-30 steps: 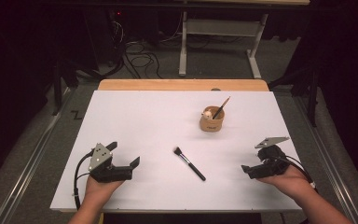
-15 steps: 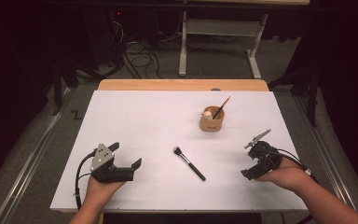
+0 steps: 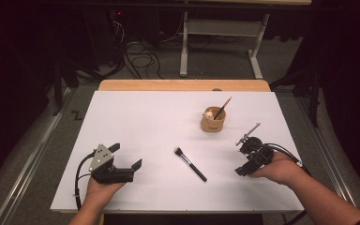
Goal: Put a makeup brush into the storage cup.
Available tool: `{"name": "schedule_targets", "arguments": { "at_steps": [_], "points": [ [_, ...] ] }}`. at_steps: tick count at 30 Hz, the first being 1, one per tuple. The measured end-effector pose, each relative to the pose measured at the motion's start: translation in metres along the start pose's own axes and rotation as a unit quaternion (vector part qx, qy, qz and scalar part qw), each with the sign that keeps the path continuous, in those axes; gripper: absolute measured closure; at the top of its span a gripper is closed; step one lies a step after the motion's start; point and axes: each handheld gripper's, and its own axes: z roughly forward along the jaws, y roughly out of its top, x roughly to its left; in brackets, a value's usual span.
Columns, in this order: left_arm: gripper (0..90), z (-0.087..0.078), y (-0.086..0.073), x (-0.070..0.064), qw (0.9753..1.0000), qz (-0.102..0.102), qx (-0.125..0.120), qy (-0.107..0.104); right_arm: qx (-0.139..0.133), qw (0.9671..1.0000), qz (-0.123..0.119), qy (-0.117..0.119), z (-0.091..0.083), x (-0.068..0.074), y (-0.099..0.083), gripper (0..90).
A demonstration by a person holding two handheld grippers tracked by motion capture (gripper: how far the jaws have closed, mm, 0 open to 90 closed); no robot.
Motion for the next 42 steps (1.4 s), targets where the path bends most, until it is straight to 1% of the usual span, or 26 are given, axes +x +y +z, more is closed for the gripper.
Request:
{"name": "schedule_targets", "arguments": {
  "at_steps": [2,4,6,7,8,9,10,12,15,16,18,21,22,23,25,26,30,34,40,42],
  "points": [
    [0.3,-0.001,0.000,0.000,1.0000,0.001,-0.001,0.000,-0.003,1.0000,-0.005,-0.003,-0.001,0.003,0.003,31.7],
    [0.3,0.000,0.000,0.000,1.0000,0.002,-0.001,0.000,-0.003,1.0000,-0.003,-0.003,-0.002,0.008,0.008,33.6],
    [0.3,0.001,-0.001,0.000,1.0000,0.004,-0.001,0.001,-0.004,0.9999,-0.011,-0.005,-0.001,0.012,0.013,34.9],
    [0.3,0.001,-0.001,0.000,1.0000,0.005,-0.001,0.001,-0.004,0.9999,-0.009,-0.003,-0.001,0.013,0.016,35.1],
    [0.3,0.001,-0.001,-0.001,1.0000,0.006,-0.002,0.001,-0.003,1.0000,-0.001,-0.002,0.000,0.016,0.018,35.8],
    [0.3,0.000,-0.001,-0.001,1.0000,0.008,-0.002,0.001,-0.008,0.9999,-0.012,-0.001,0.000,0.016,0.021,35.9],
    [0.3,0.000,0.000,-0.001,1.0000,0.009,-0.002,0.001,-0.009,0.9999,-0.009,0.001,0.001,0.019,0.024,35.9],
    [0.3,-0.001,0.000,-0.001,1.0000,0.009,-0.003,0.001,-0.013,0.9998,-0.016,0.000,0.002,0.021,0.029,35.8],
    [0.3,-0.001,0.000,-0.001,0.9999,0.009,-0.004,0.001,-0.010,0.9998,-0.017,0.006,0.005,0.026,0.035,35.7],
    [0.3,-0.001,-0.001,0.000,1.0000,0.009,-0.004,0.001,-0.008,0.9997,-0.023,0.007,0.006,0.027,0.037,35.6],
    [0.3,0.000,-0.001,0.000,1.0000,0.008,-0.005,0.001,-0.005,0.9996,-0.025,0.013,0.008,0.033,0.042,35.5],
    [0.3,-0.001,0.000,-0.001,0.9999,0.010,-0.009,0.001,0.002,0.9992,-0.036,0.019,0.012,0.039,0.048,36.4],
    [0.3,-0.002,0.000,-0.001,0.9999,0.011,-0.010,0.001,0.003,0.9989,-0.042,0.020,0.013,0.040,0.050,36.4],
    [0.3,-0.002,0.000,-0.001,0.9999,0.013,-0.011,0.000,0.006,0.9990,-0.038,0.024,0.015,0.043,0.052,36.3],
    [0.2,-0.003,0.001,-0.002,0.9998,0.017,-0.013,-0.002,0.010,0.9986,-0.047,0.022,0.018,0.046,0.055,36.1],
    [0.3,-0.003,0.001,-0.003,0.9997,0.018,-0.014,-0.002,0.014,0.9983,-0.050,0.026,0.019,0.048,0.059,35.9],
    [0.2,-0.003,0.000,-0.003,0.9997,0.020,-0.014,-0.002,0.012,0.9984,-0.051,0.024,0.022,0.054,0.063,35.0],
    [0.2,-0.004,0.000,-0.002,0.9997,0.018,-0.015,-0.001,0.011,0.9975,-0.064,0.029,0.027,0.061,0.072,35.7],
    [0.3,-0.004,0.001,-0.003,0.9997,0.020,-0.016,-0.001,0.015,0.9967,-0.072,0.035,0.031,0.069,0.081,36.9],
    [0.3,-0.004,0.001,-0.003,0.9996,0.022,-0.016,-0.002,0.012,0.9965,-0.074,0.037,0.033,0.072,0.086,37.6]
  ]
}}
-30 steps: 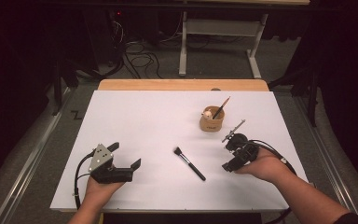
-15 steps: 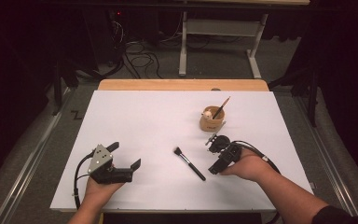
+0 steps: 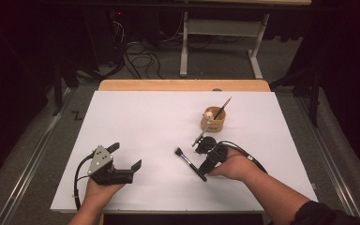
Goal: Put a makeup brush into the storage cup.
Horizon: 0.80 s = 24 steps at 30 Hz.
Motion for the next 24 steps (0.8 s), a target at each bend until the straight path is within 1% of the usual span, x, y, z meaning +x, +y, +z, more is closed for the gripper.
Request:
{"name": "schedule_targets", "arguments": {
  "at_steps": [11,13,17,21,24],
  "points": [
    [0.3,-0.001,0.000,0.000,1.0000,0.000,-0.002,-0.002,0.002,0.9999,-0.009,0.008,0.009,0.005,0.018,39.5],
    [0.2,0.000,0.000,-0.001,1.0000,0.001,-0.002,-0.004,0.004,0.9999,-0.014,0.009,0.012,0.007,0.022,39.9],
    [0.3,0.000,0.000,-0.001,1.0000,0.001,-0.003,-0.005,0.003,0.9998,-0.017,0.009,0.015,0.007,0.027,41.4],
    [0.3,0.000,0.000,-0.001,1.0000,0.002,-0.001,-0.006,0.010,0.9997,-0.021,0.005,0.020,0.005,0.032,44.6],
    [0.3,0.000,0.000,0.000,1.0000,0.000,-0.004,-0.005,0.013,0.9997,-0.019,0.008,0.023,0.004,0.037,45.3]
  ]
}}
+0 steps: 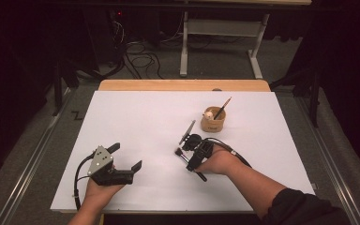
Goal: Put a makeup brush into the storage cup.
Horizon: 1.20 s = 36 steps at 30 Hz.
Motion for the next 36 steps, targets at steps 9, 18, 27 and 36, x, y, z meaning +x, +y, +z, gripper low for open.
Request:
{"name": "schedule_targets", "arguments": {
  "at_steps": [9,18,27,36],
  "points": [
    [0.3,-0.002,0.000,0.000,1.0000,-0.003,-0.003,0.001,0.006,0.9999,-0.004,-0.012,0.002,0.003,0.008,53.9],
    [0.2,0.000,-0.001,0.001,1.0000,0.000,0.000,-0.001,0.010,0.9999,0.000,-0.008,0.000,0.001,0.012,58.6],
    [0.3,-0.002,0.000,0.001,1.0000,0.001,-0.004,-0.003,0.023,0.9997,-0.006,-0.006,0.005,0.001,0.014,65.0],
    [0.3,-0.003,0.001,0.001,0.9999,0.000,-0.011,-0.003,0.026,0.9995,-0.012,-0.010,0.008,0.001,0.017,70.1]
  ]
}}
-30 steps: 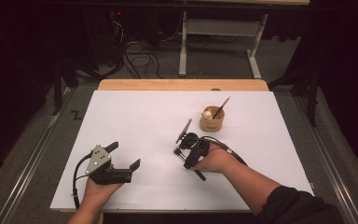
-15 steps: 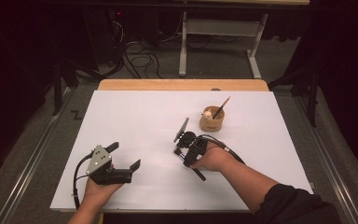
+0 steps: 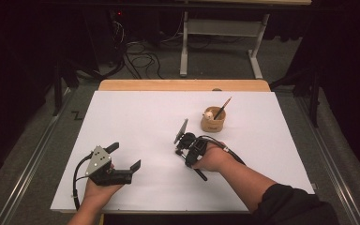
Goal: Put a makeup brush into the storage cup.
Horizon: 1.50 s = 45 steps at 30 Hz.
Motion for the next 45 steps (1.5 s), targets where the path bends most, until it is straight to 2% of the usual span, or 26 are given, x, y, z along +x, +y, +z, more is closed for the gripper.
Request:
{"name": "schedule_targets", "arguments": {
  "at_steps": [5,6,13,19,21,32,35,36,45],
  "points": [
    [0.3,-0.001,0.000,0.001,1.0000,-0.001,0.001,0.000,0.006,0.9999,-0.005,-0.011,0.000,0.000,0.001,75.7],
    [0.3,-0.001,0.000,0.000,1.0000,0.000,-0.001,0.001,0.004,0.9998,-0.010,-0.019,0.001,0.001,0.001,78.4],
    [0.3,-0.002,0.000,0.000,1.0000,0.000,-0.002,0.003,0.010,0.9993,-0.027,-0.026,0.000,0.003,0.002,79.5],
    [0.3,-0.002,0.000,0.000,1.0000,0.000,-0.004,0.004,0.010,0.9991,-0.026,-0.033,-0.001,0.002,0.000,79.6],
    [0.2,-0.002,0.000,0.000,1.0000,-0.001,-0.003,0.003,0.009,0.9992,-0.022,-0.032,-0.004,0.000,-0.001,79.6],
    [0.2,-0.002,0.000,0.001,1.0000,-0.002,-0.003,0.005,0.006,0.9989,-0.038,-0.028,-0.023,-0.003,-0.009,79.6],
    [0.3,-0.001,0.000,0.001,1.0000,-0.001,-0.002,0.004,0.000,0.9990,-0.037,-0.025,-0.026,-0.004,-0.011,79.6],
    [0.3,-0.001,0.000,0.001,1.0000,0.000,0.000,0.003,0.006,0.9989,-0.038,-0.026,-0.028,-0.005,-0.012,79.6],
    [0.3,0.000,-0.001,0.001,1.0000,0.003,0.001,0.007,0.006,0.9989,-0.033,-0.031,-0.041,-0.012,-0.027,79.6]
  ]
}}
